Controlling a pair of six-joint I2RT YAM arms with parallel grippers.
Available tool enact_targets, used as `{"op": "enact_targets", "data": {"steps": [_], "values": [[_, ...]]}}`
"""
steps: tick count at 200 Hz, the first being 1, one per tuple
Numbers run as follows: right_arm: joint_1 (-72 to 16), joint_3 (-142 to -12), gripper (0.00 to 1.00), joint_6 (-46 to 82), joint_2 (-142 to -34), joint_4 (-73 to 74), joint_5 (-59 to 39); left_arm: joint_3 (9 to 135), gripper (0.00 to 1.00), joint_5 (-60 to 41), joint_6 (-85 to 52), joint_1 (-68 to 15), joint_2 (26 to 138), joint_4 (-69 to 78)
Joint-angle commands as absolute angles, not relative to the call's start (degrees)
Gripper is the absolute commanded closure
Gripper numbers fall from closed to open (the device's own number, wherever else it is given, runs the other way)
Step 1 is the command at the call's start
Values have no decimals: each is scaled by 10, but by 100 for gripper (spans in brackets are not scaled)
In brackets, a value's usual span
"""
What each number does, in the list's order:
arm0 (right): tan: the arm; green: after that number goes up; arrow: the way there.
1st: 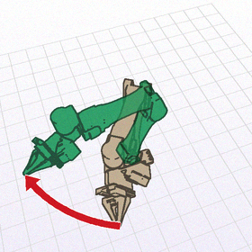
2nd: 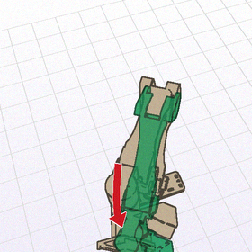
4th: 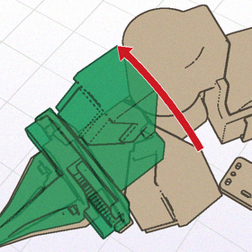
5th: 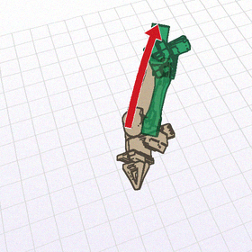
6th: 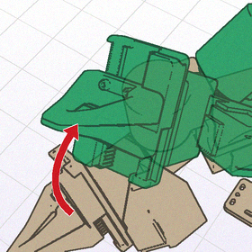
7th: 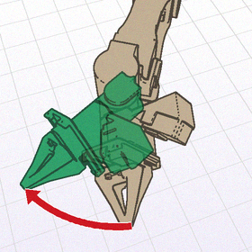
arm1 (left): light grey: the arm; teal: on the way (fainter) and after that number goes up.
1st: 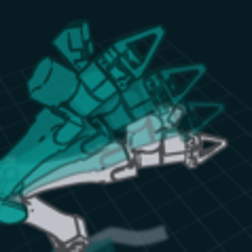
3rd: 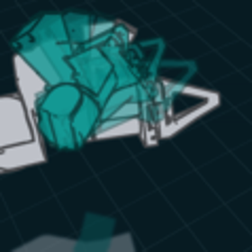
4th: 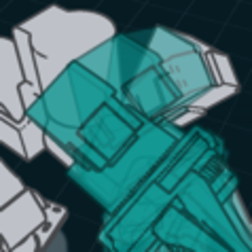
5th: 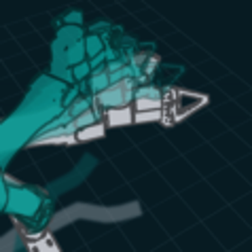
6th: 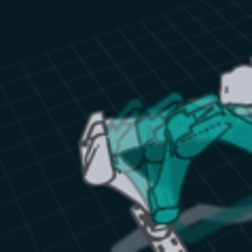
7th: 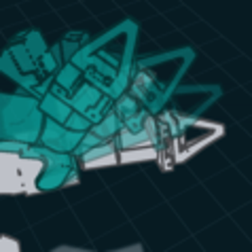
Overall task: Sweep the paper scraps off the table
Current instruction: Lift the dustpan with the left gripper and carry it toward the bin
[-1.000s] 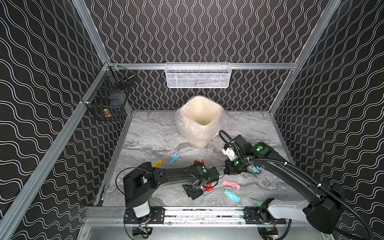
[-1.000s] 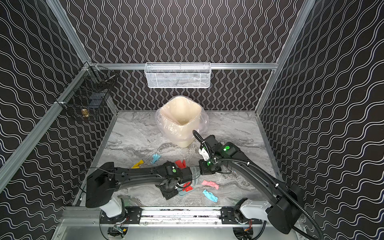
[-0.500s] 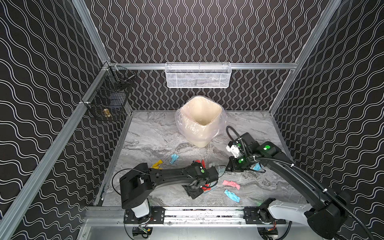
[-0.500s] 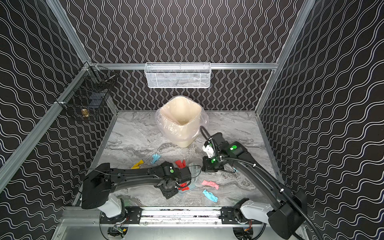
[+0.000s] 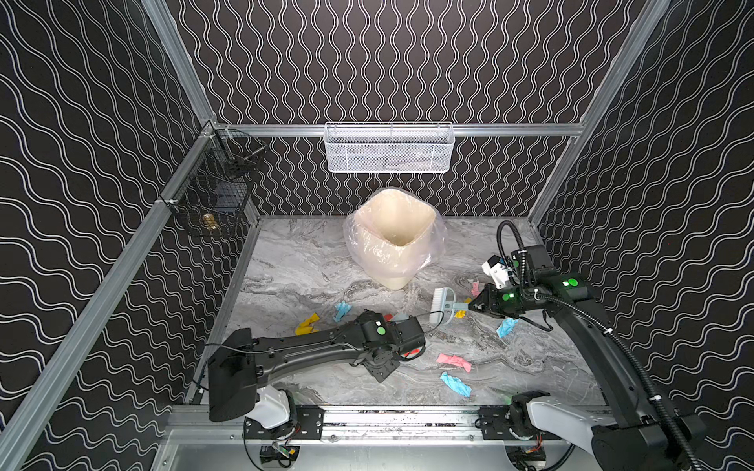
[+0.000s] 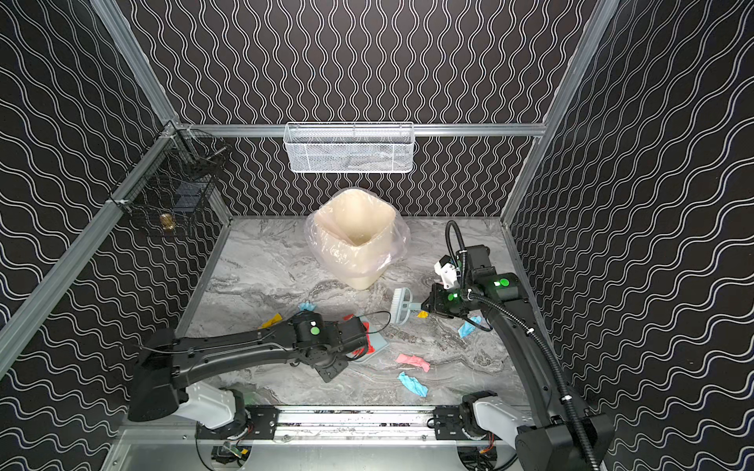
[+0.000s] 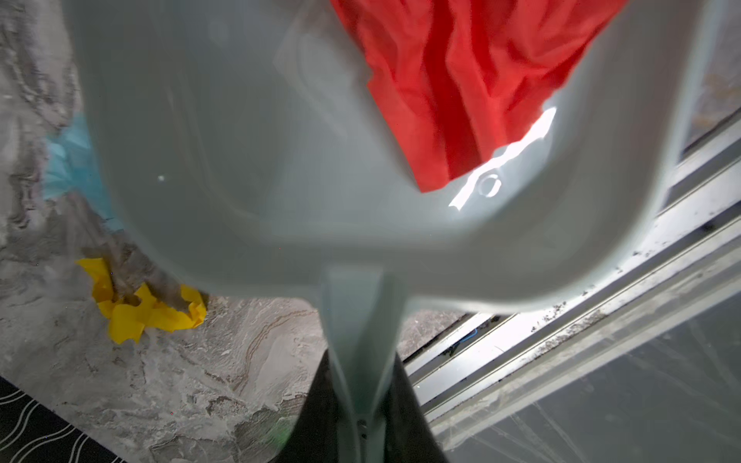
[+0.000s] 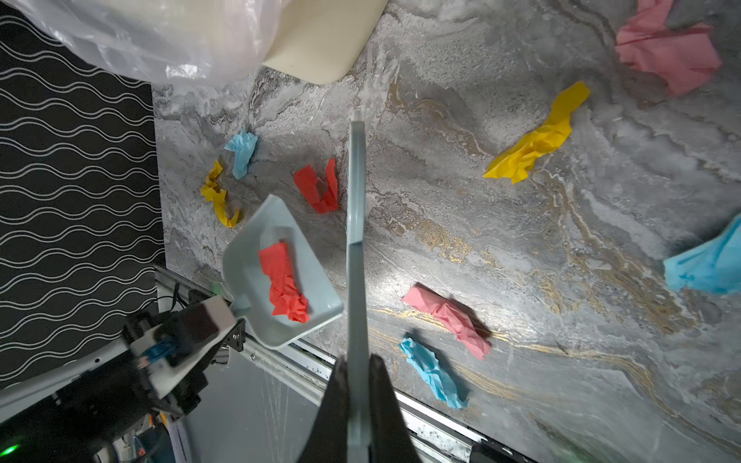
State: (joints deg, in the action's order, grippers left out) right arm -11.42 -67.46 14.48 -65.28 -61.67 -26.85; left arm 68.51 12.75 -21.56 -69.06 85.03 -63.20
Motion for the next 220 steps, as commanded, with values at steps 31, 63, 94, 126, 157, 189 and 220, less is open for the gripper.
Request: {"op": "enact_targets", "data": {"steps": [31, 63, 94, 126, 157, 189, 220], "values": [[-76, -684, 100, 132, -654, -601, -291, 768, 100, 214, -287, -689, 815, -746], [-45, -690, 100, 117, -655, -607, -305, 845, 100, 234, -324, -678, 815, -817], [-36, -692, 100, 116, -655, -610, -308, 911, 100, 232, -324, -635, 810, -869], [-32, -696, 100, 120, -656, -611, -314, 977, 100, 221, -288, -561, 811, -907], [-28, -703, 100, 126, -657, -607, -317, 1043, 100, 204, -242, -470, 830, -933], [-25, -711, 100, 128, -662, -604, -323, 1117, 100, 198, -201, -402, 869, -943], [-24, -720, 100, 126, -669, -604, -322, 1176, 100, 208, -172, -363, 913, -951]]}}
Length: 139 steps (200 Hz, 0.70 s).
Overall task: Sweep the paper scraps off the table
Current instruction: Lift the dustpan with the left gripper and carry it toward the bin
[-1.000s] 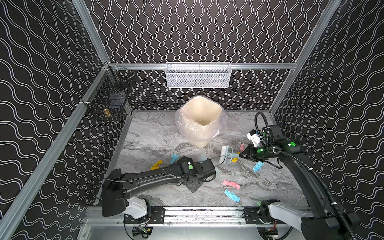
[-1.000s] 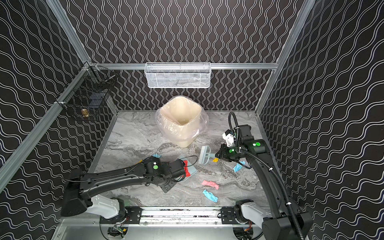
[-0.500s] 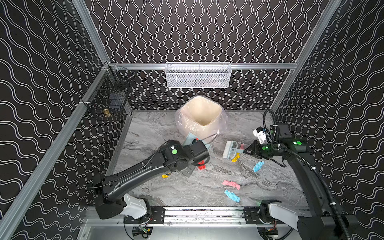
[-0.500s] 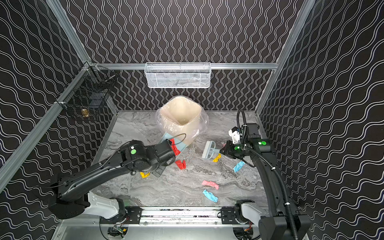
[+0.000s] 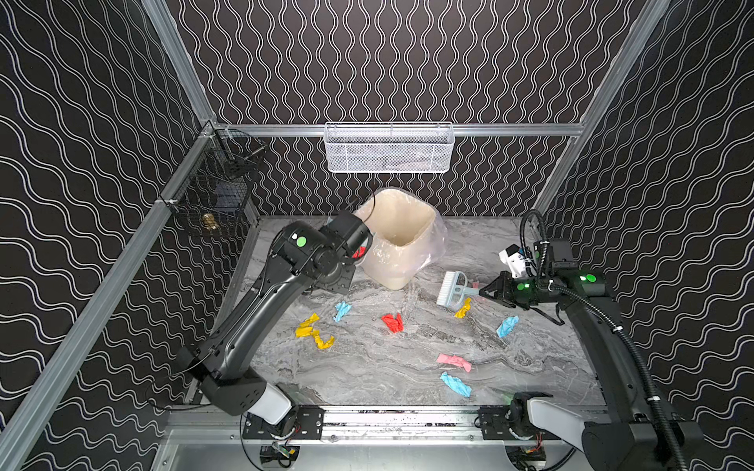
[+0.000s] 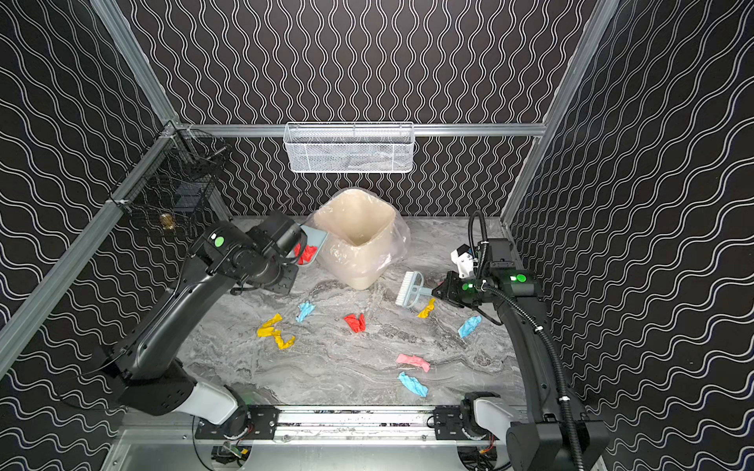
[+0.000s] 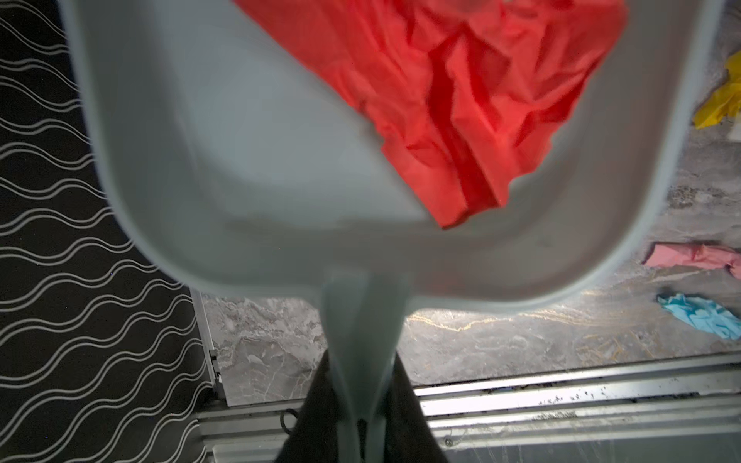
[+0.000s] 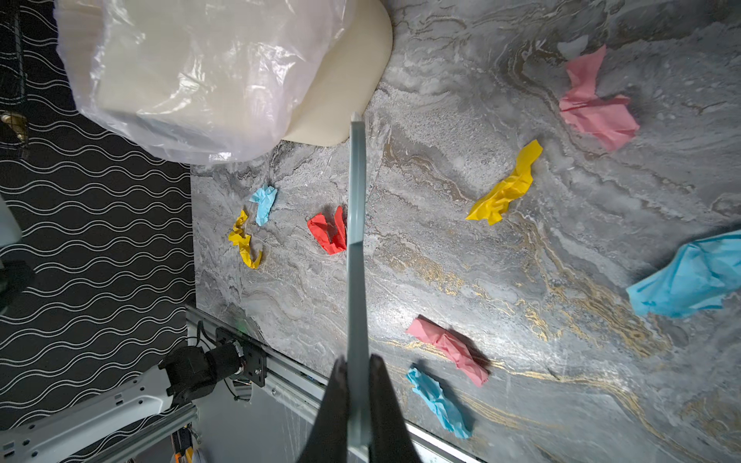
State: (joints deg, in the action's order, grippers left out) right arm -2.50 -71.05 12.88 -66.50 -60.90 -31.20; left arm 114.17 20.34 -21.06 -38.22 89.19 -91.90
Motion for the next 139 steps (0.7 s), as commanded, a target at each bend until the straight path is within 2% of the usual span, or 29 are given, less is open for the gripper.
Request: {"op": "enact_targets", "data": {"steps": [1, 63, 139], "values": [[-24, -720, 100, 125, -669, -603, -322, 1178, 100, 209, -172, -362, 914, -950], [-25, -723, 100, 129, -681, -593, -323, 1301, 100, 239, -156, -343, 1019, -948], [-24, -713, 100, 125, -674, -608, -305, 1365, 100, 368, -123, -359, 1088, -962]]}}
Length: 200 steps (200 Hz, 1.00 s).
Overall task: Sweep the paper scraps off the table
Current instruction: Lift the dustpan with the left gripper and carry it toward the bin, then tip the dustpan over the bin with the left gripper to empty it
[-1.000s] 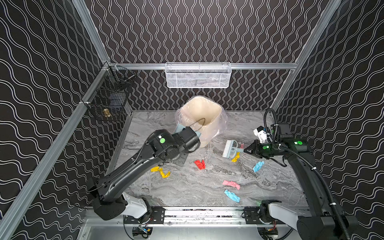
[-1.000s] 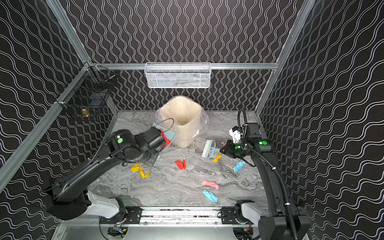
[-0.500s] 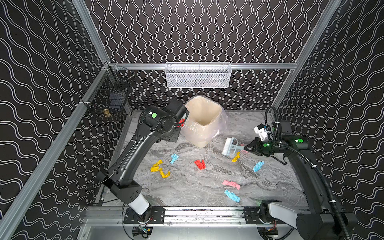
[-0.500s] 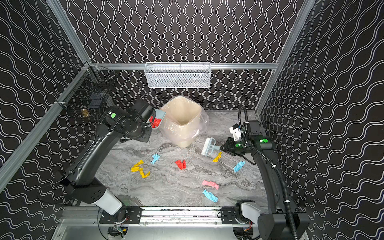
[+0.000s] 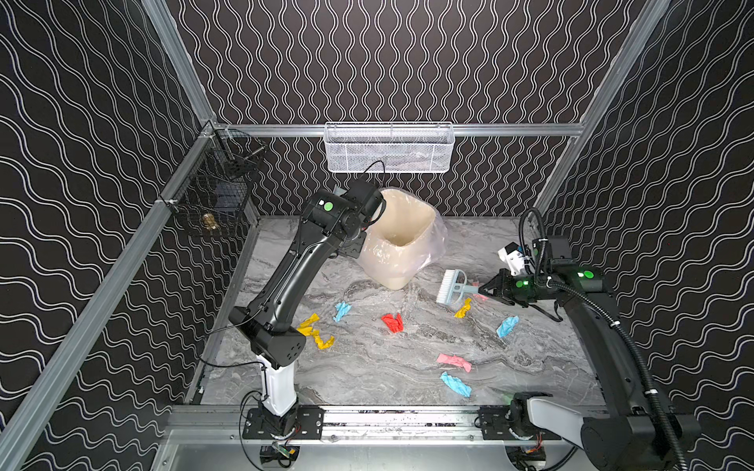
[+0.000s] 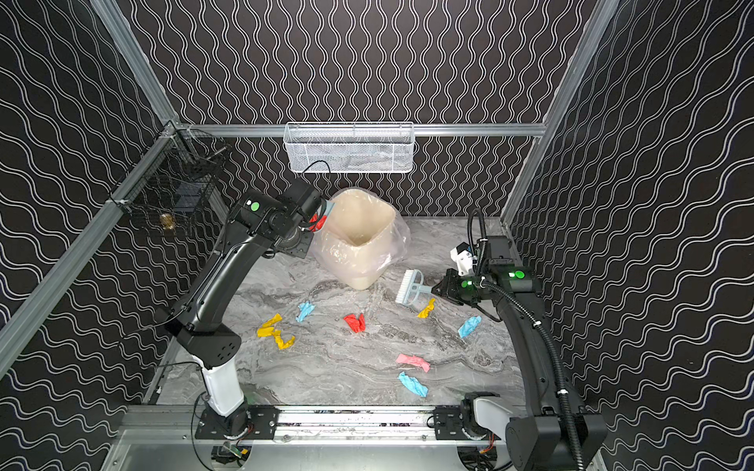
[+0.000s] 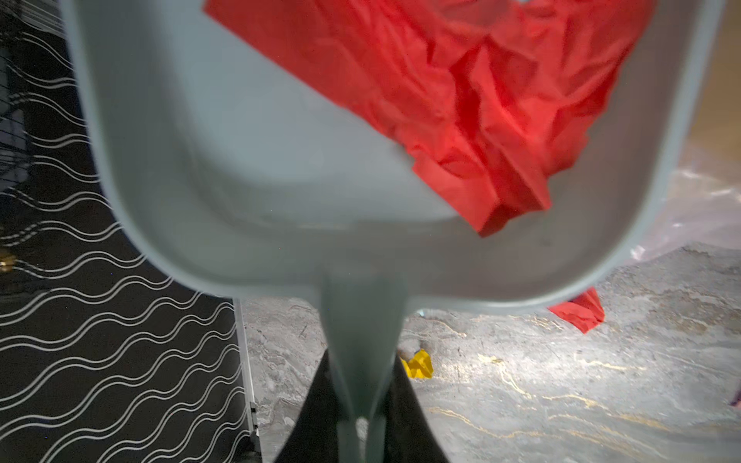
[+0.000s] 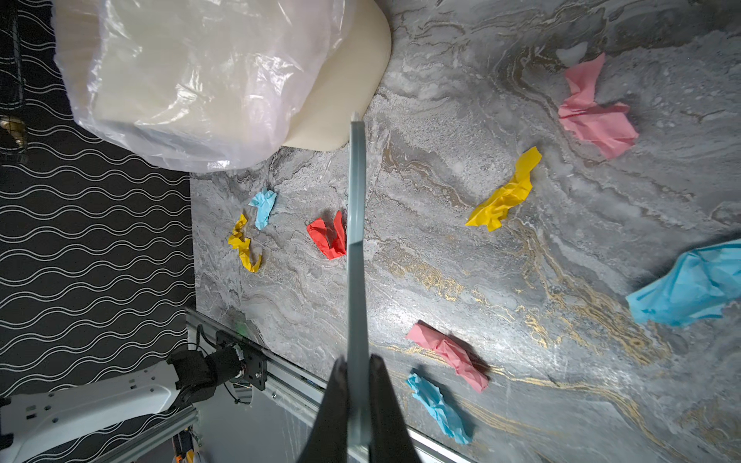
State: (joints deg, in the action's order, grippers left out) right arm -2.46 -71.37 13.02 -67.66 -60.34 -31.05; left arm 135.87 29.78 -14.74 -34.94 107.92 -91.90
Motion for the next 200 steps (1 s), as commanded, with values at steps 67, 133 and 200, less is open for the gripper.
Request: {"op": "enact_targets", "data": {"steps": [67, 133, 200], "values": [[-25, -707, 100, 127, -677, -617, -304, 1377, 100, 494, -83, -390, 1120, -963], [-24, -691, 100, 137, -662, -614, -303, 1356, 100, 566, -57, -414, 1138, -962], [-23, -677, 100, 144, -653, -608, -308, 1326, 100, 653, -25, -445, 1145, -961]]}}
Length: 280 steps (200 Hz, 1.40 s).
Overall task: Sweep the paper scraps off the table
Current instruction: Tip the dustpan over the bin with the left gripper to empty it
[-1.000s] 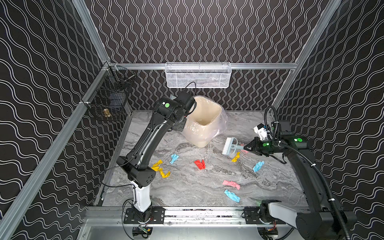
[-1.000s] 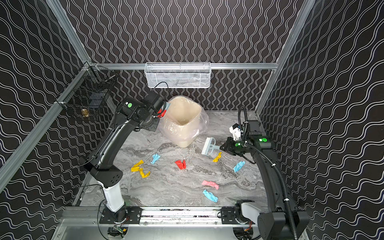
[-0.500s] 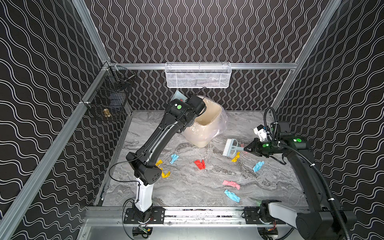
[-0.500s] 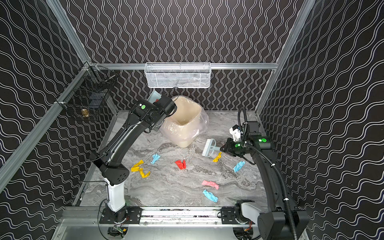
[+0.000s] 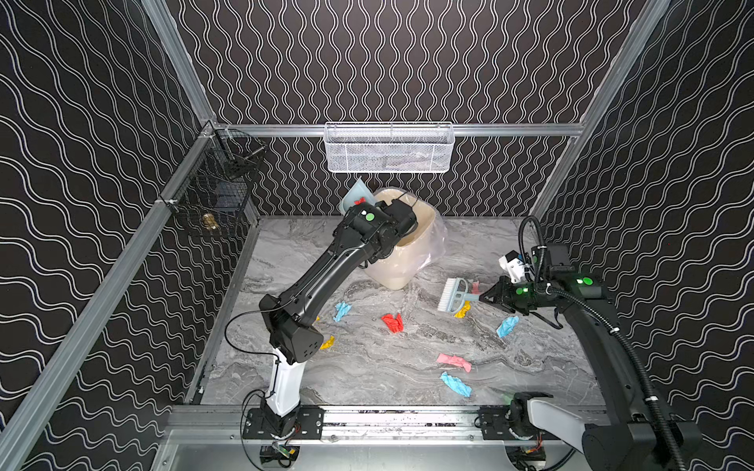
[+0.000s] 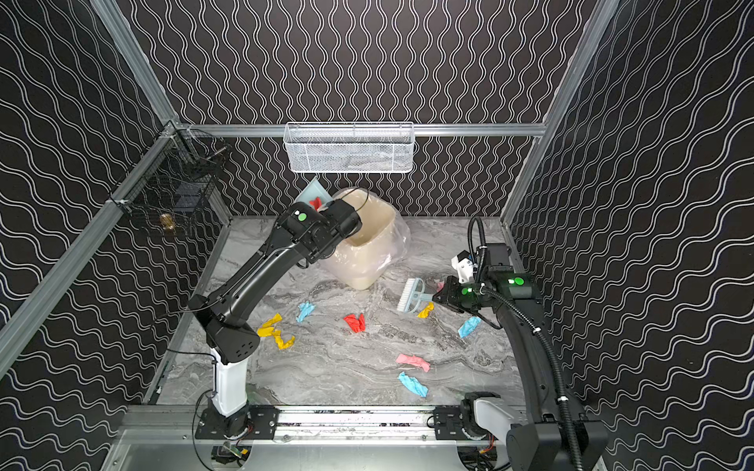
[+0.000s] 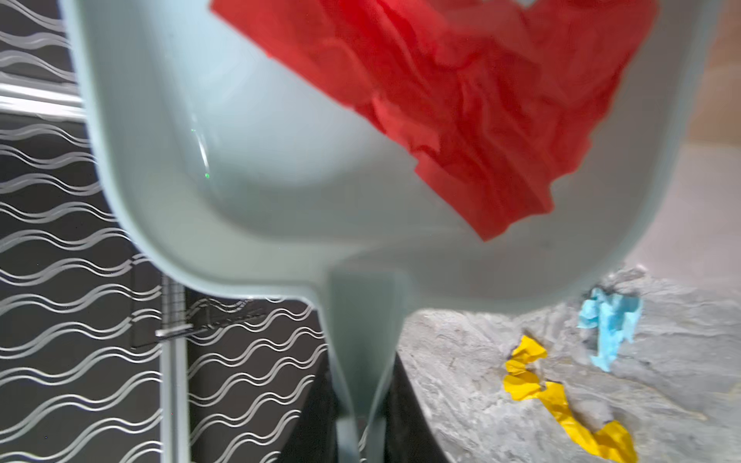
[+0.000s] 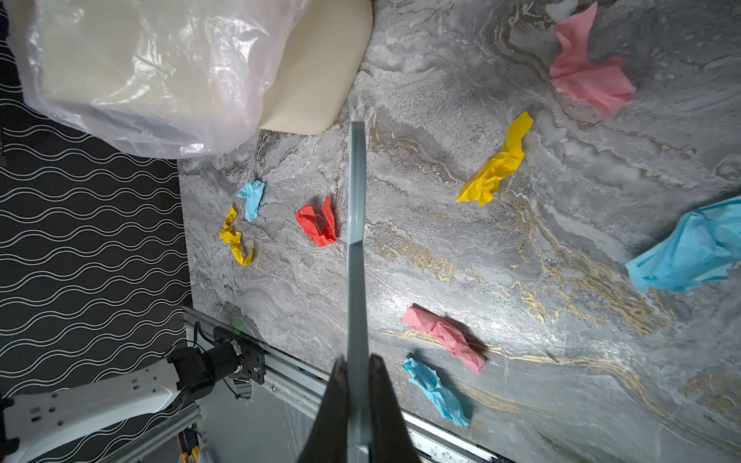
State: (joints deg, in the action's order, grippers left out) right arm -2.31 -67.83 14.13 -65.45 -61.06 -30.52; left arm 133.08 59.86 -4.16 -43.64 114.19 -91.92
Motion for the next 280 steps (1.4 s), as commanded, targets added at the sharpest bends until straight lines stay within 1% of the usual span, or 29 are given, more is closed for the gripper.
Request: {"op": "enact_targets", "data": {"steps": [1, 48, 70, 109, 137, 167, 238, 280], "values": [[-24, -677, 100, 144, -653, -607, -308, 1326, 100, 655, -25, -446, 1145, -962], [-24, -666, 100, 147, -642, -603, -311, 1327, 100, 740, -9, -472, 1162, -961], [-24, -661, 100, 149, -637, -603, -312, 1309, 100, 778, 3, -483, 1168, -961], [-23, -652, 100, 151, -625, -601, -313, 1276, 100, 814, 30, -488, 1162, -951], [-24, -644, 100, 152, -618, -598, -314, 1267, 100, 846, 83, -491, 1160, -918], [-23, -638, 100, 152, -612, -596, -313, 1267, 100, 858, 132, -490, 1163, -883], [-24, -611, 100, 160, -590, -587, -315, 1219, 100, 870, 202, -490, 1139, -835], [-23, -595, 100, 167, -576, -580, -317, 1227, 100, 849, 203, -488, 1129, -828]]}}
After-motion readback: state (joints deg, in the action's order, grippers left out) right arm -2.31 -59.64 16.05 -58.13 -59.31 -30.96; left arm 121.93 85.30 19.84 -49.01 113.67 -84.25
